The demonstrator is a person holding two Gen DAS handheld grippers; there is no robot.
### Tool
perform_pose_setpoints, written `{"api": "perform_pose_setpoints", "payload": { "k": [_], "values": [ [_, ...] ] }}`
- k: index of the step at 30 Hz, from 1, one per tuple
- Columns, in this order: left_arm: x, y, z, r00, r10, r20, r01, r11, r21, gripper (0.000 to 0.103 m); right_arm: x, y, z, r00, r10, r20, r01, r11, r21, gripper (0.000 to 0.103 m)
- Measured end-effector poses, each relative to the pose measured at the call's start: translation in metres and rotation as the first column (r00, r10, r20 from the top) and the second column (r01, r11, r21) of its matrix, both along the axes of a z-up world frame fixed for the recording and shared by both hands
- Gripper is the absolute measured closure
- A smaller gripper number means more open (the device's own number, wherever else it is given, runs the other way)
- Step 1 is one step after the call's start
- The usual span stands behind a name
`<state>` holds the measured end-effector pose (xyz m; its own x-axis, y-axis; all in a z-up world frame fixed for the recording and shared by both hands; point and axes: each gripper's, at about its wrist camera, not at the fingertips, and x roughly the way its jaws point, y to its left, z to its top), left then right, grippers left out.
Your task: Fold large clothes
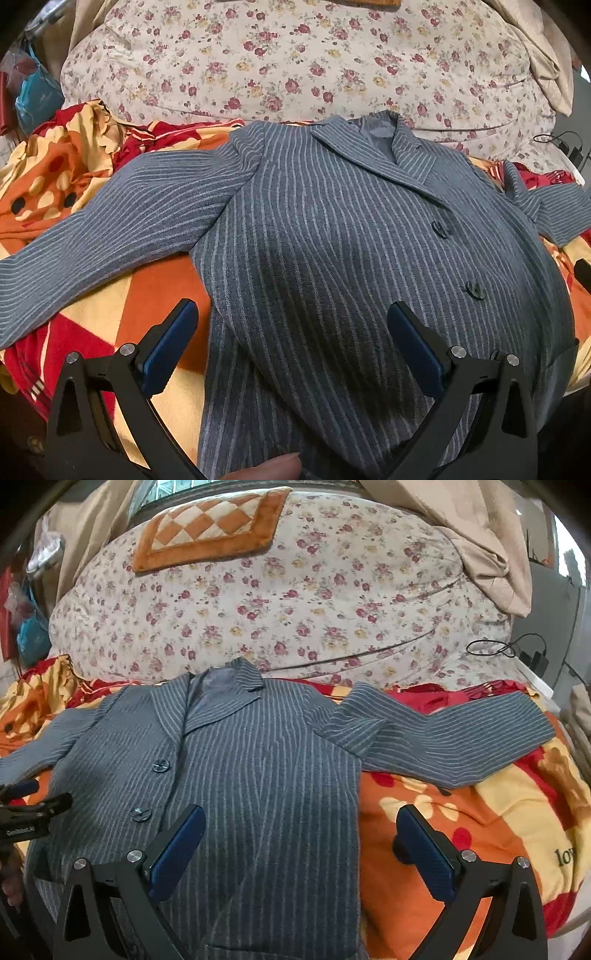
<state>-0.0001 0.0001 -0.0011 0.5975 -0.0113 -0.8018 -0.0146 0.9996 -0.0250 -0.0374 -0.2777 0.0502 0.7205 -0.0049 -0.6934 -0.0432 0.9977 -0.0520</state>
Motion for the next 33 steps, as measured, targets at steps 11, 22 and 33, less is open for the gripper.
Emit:
{"api": "perform_pose_setpoints", "payload": {
  "k": [11, 22, 33],
  "values": [
    [-0.003, -0.001, 0.004, 1.0, -0.001, 0.003, 0.001, 1.0, 0.0, 0.001, 0.0, -0.005, 0.003, 0.999, -0.033, -0.003, 0.033, 0.999, -0.014, 0.001],
    [-0.004, -0.005, 0.004, 1.0, -0.014, 0.006, 0.014, 1.0, 0.013, 0.001, 0.0, -0.01, 0.002, 0.998, -0.066, 0.004, 0.066, 0.998, -0.018, 0.001],
    [-0.003, -0.009, 0.002, 1.0, -0.02, -0.013, 0.02, 1.0, -0.001, 0.0, 0.003, -0.016, 0.0, 0.996, -0.094, -0.001, 0.094, 0.995, 0.008, 0.001]
  ]
}}
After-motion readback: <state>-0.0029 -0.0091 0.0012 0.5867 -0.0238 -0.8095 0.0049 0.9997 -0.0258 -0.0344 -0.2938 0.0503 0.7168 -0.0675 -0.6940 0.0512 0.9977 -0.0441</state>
